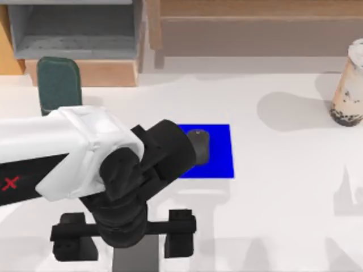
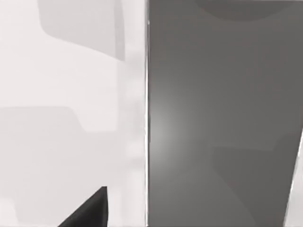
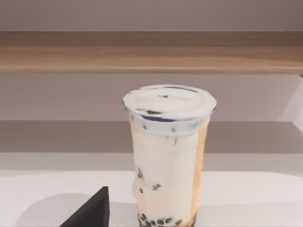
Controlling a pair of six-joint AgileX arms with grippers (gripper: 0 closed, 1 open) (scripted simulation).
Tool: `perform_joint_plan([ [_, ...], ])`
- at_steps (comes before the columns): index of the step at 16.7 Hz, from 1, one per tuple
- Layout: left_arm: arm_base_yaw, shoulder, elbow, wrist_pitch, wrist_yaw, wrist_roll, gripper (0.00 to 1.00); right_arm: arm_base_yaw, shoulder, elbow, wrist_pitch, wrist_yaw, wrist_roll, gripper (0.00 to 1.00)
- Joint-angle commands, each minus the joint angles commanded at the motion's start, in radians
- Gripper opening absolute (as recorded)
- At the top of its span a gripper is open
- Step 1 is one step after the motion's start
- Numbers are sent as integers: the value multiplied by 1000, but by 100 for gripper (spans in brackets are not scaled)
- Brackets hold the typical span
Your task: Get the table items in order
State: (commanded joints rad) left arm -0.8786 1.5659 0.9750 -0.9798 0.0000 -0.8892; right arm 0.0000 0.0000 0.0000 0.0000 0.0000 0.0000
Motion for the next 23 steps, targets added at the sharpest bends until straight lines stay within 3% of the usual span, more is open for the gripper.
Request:
perform_joint_plan([
  [5,2,20,-18,37,0,2,100,0,0,0,0,0,0,100],
  [12,2,131,-152,285,0,4,100,0,0,0,0,0,0,100],
  [17,2,142,-164,306,0,5,100,0,0,0,0,0,0,100],
  [23,2,142,-164,306,0,5,55,0,0,0,0,0,0,100],
])
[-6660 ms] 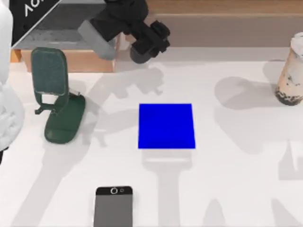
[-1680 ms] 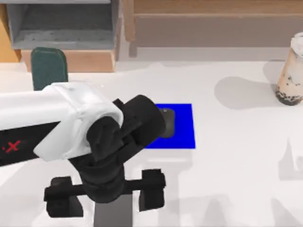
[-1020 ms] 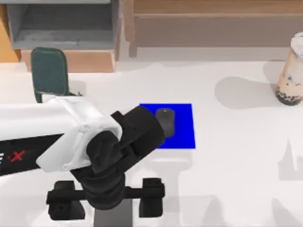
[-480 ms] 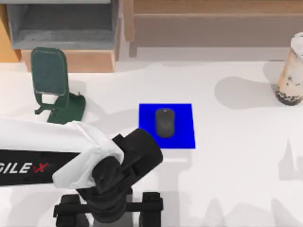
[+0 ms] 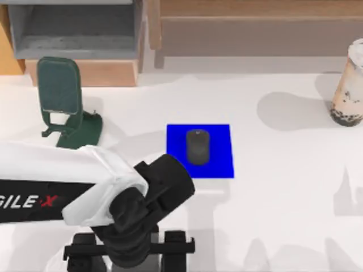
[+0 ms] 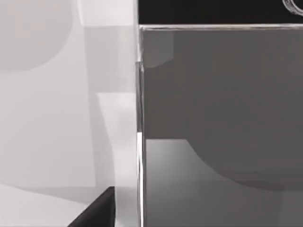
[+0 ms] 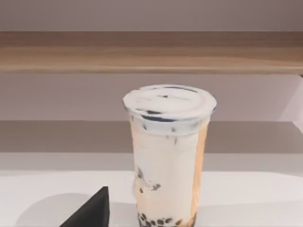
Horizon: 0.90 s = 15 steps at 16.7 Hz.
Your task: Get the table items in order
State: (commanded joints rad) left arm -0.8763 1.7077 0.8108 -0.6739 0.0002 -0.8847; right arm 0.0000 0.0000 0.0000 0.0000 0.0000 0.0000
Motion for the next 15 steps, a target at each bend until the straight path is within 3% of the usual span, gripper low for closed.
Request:
perform_joint_plan([
  [7,0,0,0,0,0,0,2,0,0,0,0,0,0,100],
  [15,0,0,0,0,0,0,0,0,0,0,0,0,0,100],
])
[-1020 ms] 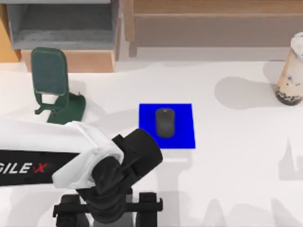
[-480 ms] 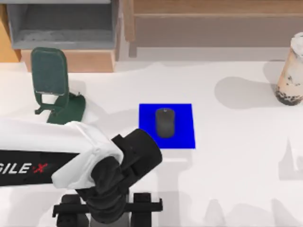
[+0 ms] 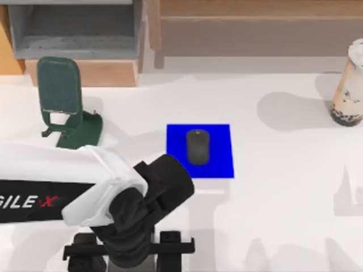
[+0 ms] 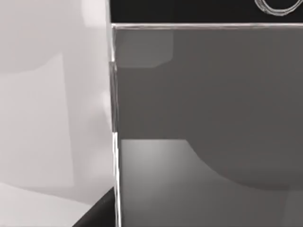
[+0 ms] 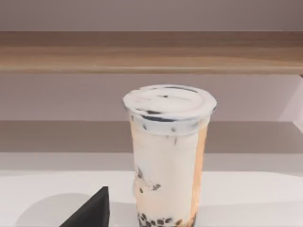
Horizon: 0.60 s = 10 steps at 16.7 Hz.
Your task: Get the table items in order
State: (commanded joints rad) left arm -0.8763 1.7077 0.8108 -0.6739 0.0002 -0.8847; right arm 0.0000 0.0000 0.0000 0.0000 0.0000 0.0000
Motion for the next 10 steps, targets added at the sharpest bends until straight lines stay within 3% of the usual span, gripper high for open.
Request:
perform_joint_plan([
  [10,1,-87,71,-153,-6,5,0,0,0,0,0,0,0,100],
])
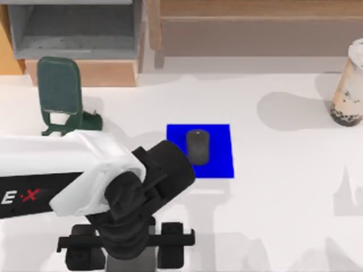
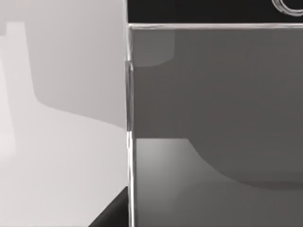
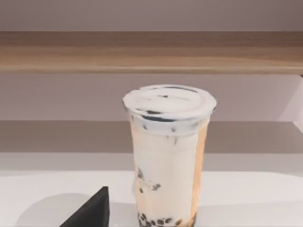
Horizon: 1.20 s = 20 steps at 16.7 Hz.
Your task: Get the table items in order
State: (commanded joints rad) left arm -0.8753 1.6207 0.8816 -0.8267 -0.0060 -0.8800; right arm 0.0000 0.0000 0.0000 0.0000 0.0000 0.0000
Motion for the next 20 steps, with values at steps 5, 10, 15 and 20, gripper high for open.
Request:
perform_joint_plan([
  [5,3,-27,-5,30,-1,33,0,0,0,0,0,0,0,100],
  [10,116,-258,-113,234,-3,267,0,0,0,0,0,0,0,100],
  [15,241,-462,-204,451,-14,502,0,0,0,0,0,0,0,100],
  [20,433,-500,-223,662,-19,659,0,0,0,0,0,0,0,100],
])
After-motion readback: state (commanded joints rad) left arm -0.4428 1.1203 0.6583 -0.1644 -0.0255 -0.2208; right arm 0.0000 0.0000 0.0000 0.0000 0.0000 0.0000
